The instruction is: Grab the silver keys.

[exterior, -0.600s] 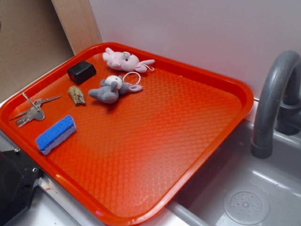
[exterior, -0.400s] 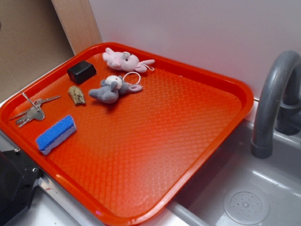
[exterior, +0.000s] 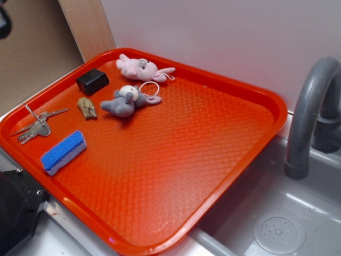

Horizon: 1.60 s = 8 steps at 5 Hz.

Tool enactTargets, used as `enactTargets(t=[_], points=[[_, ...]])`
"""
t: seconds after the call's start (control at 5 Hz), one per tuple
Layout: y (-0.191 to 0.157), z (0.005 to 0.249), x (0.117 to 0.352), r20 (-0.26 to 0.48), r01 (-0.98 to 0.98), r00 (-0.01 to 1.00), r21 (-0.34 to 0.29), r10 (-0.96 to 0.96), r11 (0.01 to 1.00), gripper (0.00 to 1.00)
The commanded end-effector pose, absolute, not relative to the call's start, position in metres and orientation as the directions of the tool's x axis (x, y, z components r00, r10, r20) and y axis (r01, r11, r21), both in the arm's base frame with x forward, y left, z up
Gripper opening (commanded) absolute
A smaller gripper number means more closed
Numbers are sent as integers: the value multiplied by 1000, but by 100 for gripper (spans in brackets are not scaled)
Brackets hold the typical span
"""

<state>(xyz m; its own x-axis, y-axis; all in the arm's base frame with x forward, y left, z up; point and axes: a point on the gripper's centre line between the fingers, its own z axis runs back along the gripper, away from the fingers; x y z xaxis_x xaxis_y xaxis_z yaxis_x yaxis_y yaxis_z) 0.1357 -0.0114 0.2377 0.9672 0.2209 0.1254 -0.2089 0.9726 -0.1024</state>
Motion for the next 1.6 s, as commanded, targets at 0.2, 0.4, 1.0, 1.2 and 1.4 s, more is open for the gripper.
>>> enactTargets(t=[0.2,0.4,1.0,1.2,1.4], points=[[79,220,190,305,-760,600,-71,740,645,100],[113,193,190,391,-842,494,-7,776,540,100],[157,98,160,310,-835,549,176,776,521,100],[158,82,149,302,-817,576,211,759,537,100],[153,66,134,233,-801,596,232,769,551,100]])
